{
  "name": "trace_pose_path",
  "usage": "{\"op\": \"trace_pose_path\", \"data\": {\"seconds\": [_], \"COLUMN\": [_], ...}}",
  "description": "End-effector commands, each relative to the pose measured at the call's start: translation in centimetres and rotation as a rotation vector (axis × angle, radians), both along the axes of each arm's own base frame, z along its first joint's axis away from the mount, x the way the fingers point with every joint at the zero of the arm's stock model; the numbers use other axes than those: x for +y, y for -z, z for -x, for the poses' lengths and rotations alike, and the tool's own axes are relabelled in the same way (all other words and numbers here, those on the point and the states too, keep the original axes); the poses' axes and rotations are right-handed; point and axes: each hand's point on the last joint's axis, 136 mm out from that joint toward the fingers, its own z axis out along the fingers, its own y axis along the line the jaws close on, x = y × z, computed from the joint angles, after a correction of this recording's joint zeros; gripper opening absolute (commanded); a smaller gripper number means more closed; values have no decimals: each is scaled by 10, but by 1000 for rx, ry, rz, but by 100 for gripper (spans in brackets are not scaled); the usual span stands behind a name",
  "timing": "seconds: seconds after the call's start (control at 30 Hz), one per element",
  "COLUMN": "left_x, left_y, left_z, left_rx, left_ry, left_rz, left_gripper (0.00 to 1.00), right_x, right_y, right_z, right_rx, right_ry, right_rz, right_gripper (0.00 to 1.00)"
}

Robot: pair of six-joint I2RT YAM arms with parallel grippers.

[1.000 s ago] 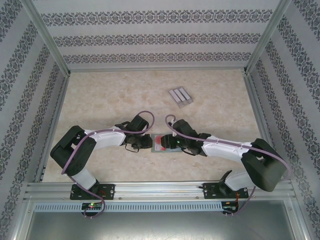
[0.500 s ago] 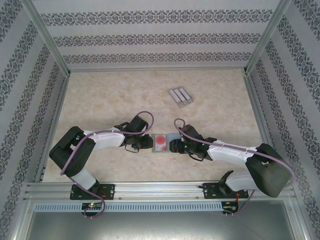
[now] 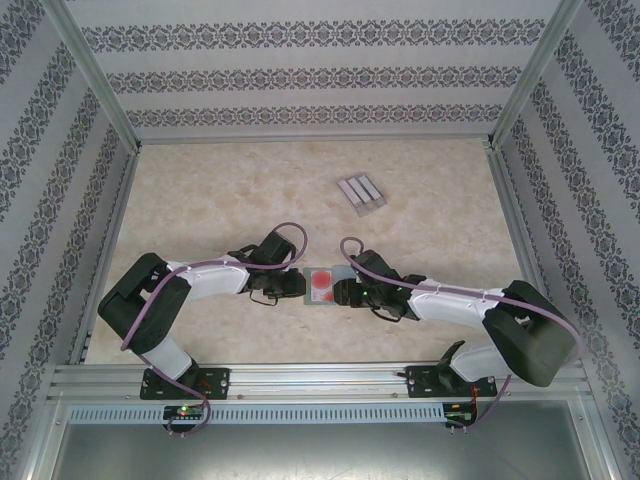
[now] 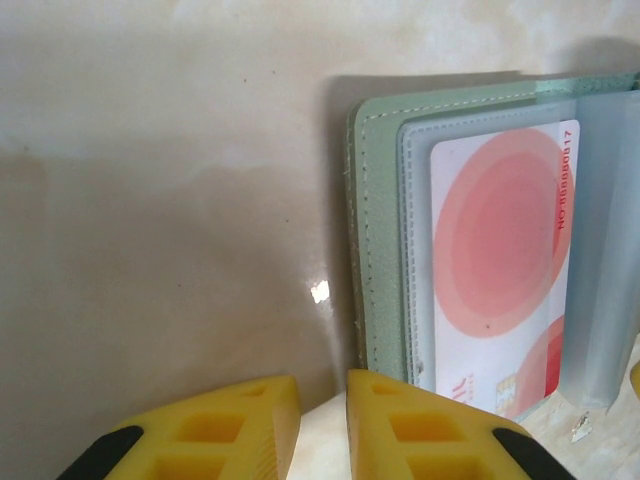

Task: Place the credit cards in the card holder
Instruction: Insert the credit card into the card slot.

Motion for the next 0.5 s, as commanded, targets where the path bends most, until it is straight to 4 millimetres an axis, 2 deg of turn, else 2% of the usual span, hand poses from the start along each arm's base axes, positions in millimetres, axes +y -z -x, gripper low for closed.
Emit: {"op": "trace_pose_path", "data": {"seconds": [0.0,0.17,0.47], "left_x": [8,9,8], "left_y": [38,38,38], "left_z": [15,16,16], "left_rx": [74,74,73], "left_ry": [3,-3,1], "left_rz": [-53,-49,-50], "left_gripper": [24,24,24], "right_x": [16,27,43], "right_y": [-9,-17,-25], "right_z": [-8,-12,-16], "right_rx": [-19,-20,-29], "right_ry": [-10,-25,-51], "right_rz": [-48,-83,-157], "right_gripper": [45,39,37]}}
